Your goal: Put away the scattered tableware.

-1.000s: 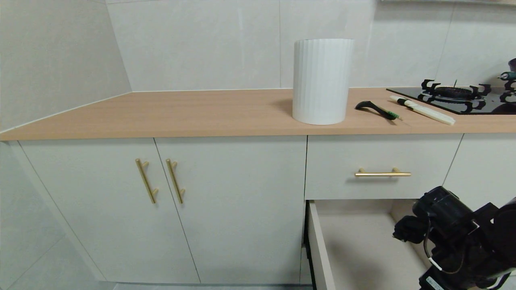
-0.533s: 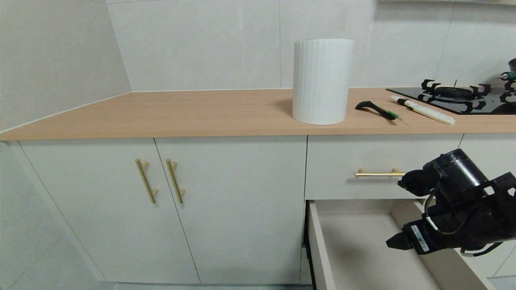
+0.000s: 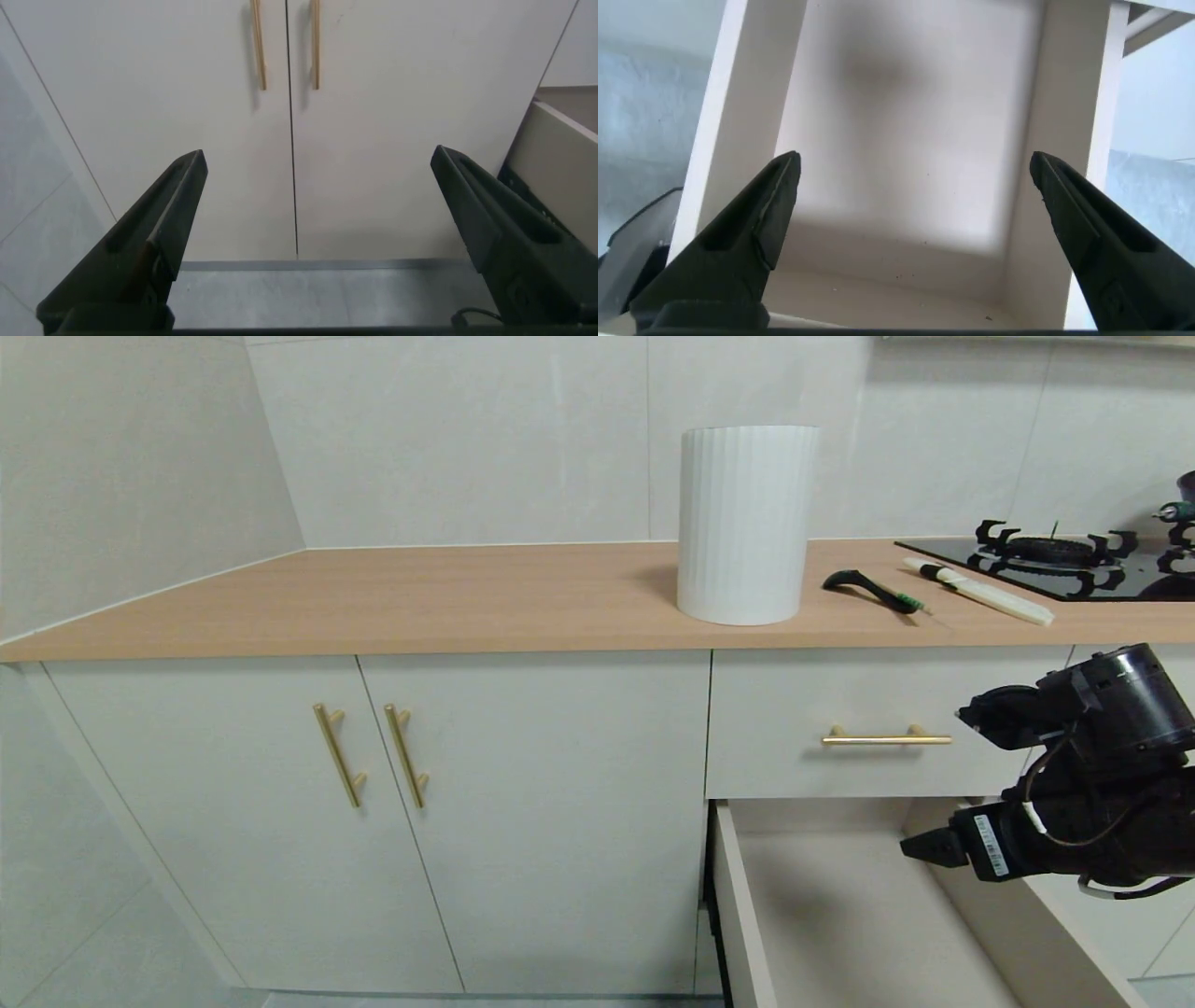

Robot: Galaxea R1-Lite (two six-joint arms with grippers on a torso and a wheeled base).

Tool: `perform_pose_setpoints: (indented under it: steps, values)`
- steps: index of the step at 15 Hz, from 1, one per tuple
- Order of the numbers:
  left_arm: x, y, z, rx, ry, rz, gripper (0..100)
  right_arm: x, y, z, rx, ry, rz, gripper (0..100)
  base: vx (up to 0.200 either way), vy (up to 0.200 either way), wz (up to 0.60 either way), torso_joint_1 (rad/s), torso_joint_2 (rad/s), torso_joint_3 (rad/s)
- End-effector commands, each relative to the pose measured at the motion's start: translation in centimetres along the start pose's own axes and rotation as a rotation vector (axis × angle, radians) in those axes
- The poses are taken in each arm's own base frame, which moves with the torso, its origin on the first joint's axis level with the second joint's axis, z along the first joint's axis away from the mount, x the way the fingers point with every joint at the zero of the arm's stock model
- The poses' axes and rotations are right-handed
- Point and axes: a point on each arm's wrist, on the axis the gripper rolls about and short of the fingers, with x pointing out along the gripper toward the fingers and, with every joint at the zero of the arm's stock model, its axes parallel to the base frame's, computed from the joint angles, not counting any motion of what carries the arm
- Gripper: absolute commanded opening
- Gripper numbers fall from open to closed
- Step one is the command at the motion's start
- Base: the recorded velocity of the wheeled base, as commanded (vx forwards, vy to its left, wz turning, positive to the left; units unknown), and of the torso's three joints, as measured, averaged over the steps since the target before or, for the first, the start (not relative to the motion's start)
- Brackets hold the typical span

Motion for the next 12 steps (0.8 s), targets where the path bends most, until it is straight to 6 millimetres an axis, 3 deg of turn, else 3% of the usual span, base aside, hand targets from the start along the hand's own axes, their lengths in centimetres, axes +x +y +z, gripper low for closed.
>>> perform_pose_setpoints:
  steps: [1, 5, 12]
  values:
    - [0.00, 0.00, 0.01, 0.000, -0.001, 0.000, 100, -0.12, -0.01, 0.00, 0.000, -0.004, 0.000, 100, 0.000, 0.000, 0.00, 0.017, -0.09, -0.036]
    - [0.00, 0.00, 0.01, 0.000, -0.001, 0.000, 100, -0.14, -0.04, -0.21, -0.002, -0.004, 0.000, 100, 0.000, 0.000, 0.00, 0.071, -0.25, -0.249]
    - [0.00, 0.00, 0.01, 0.000, -0.001, 0.000, 100, -0.02, -0.04, -0.40, -0.006, 0.003, -0.002, 100, 0.000, 0.000, 0.00, 0.180, -0.51, -0.292]
